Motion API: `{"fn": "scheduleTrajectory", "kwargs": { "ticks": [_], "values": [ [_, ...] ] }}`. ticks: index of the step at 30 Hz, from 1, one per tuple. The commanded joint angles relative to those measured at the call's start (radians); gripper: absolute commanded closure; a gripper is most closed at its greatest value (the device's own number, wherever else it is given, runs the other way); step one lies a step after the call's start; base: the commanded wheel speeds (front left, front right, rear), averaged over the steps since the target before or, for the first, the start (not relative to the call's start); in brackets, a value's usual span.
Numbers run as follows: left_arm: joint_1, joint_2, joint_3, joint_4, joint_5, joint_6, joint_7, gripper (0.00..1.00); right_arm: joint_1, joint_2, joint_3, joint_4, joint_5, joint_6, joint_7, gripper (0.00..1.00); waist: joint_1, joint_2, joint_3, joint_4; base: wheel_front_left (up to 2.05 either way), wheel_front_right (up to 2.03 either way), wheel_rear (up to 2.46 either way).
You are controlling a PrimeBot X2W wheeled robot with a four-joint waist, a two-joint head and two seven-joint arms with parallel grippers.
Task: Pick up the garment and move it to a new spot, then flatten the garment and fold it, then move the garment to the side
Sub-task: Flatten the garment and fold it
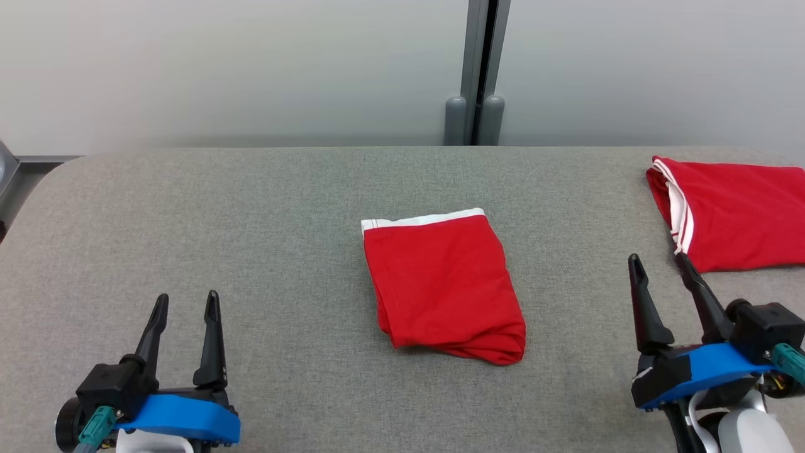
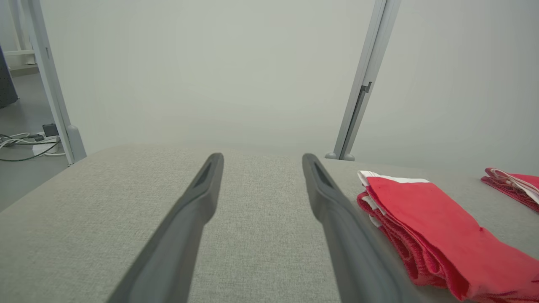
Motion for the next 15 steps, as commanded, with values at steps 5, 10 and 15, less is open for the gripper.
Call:
{"fn": "scheduleTrajectory", "kwargs": {
  "ticks": [5,10,15],
  "values": [
    [0.026,0.009,-0.001,0.01,0.017,0.021,-0.002,0.0,0.052,-0.001,-0.027,-0.023,-0.026,0.001,0.028,0.0,0.0,0.0001,-0.021,-0.015,0.0,0.0,0.0],
    [0.046,0.019,0.004,0.012,0.013,0.038,0.016,0.0,0.084,-0.001,-0.013,-0.003,-0.043,0.001,0.035,0.0,0.0,0.0001,-0.046,-0.026,0.0,0.0,0.0],
    [0.064,0.025,0.007,0.012,0.005,0.045,0.031,0.0,0.103,-0.001,0.008,0.012,-0.041,0.001,0.04,0.0,0.0,0.0001,-0.065,-0.029,0.0,0.0,0.0]
  ]
}}
